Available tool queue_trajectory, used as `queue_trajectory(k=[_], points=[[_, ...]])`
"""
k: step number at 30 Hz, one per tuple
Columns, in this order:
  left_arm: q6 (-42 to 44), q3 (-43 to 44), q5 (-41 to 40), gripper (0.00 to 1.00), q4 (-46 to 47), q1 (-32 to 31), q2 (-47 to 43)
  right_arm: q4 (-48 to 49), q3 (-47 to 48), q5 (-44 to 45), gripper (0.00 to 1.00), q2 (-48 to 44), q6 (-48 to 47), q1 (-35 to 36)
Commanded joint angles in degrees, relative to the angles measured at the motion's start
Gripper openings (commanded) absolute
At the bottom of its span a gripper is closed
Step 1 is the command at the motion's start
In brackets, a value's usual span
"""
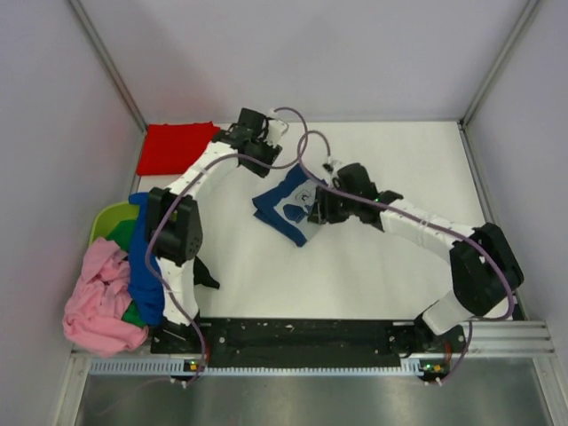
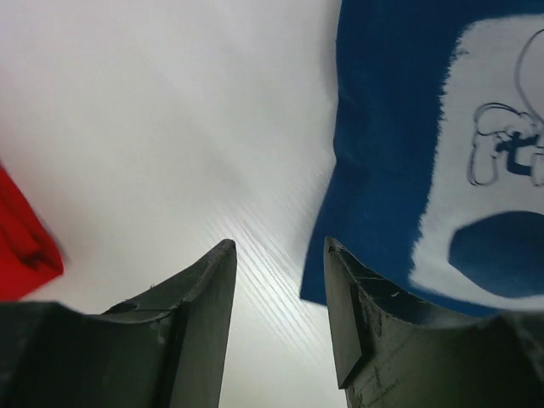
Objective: Fold and stack the t-shirts
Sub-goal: Smooth out wrinkles on the folded tshirt
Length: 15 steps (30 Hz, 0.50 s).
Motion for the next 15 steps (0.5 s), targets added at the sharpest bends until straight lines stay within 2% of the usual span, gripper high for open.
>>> queue_trajectory(k=[1, 6, 9, 12, 15], points=[[-15.3, -9.9, 6.5, 0.49, 0.4, 1.5, -13.9, -3.0, 7.7, 2.9, 0.42, 0.3, -9.3, -11.0], [-25.2, -25.7, 14.5, 0.51, 2.4, 1.7, -21.1, -3.2, 19.2, -2.6, 0.42, 14.3, -8.1, -19.0], [-28.6, -34.8, 22.9, 0.61, 7.8, 1.8, -23.4, -3.6, 25.0, -6.6, 0.41, 22.3, -4.7, -21.4], [-31.2, -36.7, 26.8, 0.69, 9.6, 1.8, -22.2, -3.7, 27.4, -7.9, 0.41, 26.5, -3.6, -21.1], [-33.6, -36.0, 28.8, 0.71, 9.7, 2.5, -19.7, -2.4, 22.4, -6.6, 0.38, 25.5, -2.3, -21.1]])
